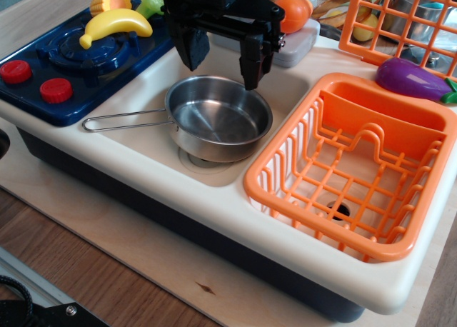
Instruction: Put pan from sink into drying rack
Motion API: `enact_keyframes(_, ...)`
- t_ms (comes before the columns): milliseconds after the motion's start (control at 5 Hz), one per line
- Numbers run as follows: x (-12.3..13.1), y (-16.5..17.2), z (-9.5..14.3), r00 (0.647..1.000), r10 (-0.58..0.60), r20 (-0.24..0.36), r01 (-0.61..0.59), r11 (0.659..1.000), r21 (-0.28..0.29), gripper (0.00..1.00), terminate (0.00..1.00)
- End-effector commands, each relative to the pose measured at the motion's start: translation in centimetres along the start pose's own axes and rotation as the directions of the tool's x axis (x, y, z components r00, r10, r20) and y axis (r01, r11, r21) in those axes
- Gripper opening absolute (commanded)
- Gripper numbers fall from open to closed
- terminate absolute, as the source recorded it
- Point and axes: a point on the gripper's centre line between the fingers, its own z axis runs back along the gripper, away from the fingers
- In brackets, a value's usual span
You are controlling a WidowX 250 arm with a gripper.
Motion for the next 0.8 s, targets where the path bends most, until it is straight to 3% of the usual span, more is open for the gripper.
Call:
enact_keyframes(0, 0.0, 0.0, 0.0, 1.0, 0.0, 0.0, 0.0, 1.0, 0.0, 1.0, 0.0)
enact_keyframes(200, -1.0, -0.3, -0.3, 0.981, -0.193, 0.038, 0.194, 0.981, -0.019, 1.0, 0.0)
enact_keyframes(400, -2.1, -1.1, -0.6, 0.927, -0.365, 0.079, 0.366, 0.93, 0.004, 1.0, 0.0)
enact_keyframes(600, -2.3, -0.9, -1.6, 0.891, -0.443, 0.101, 0.446, 0.895, -0.008, 1.0, 0.0)
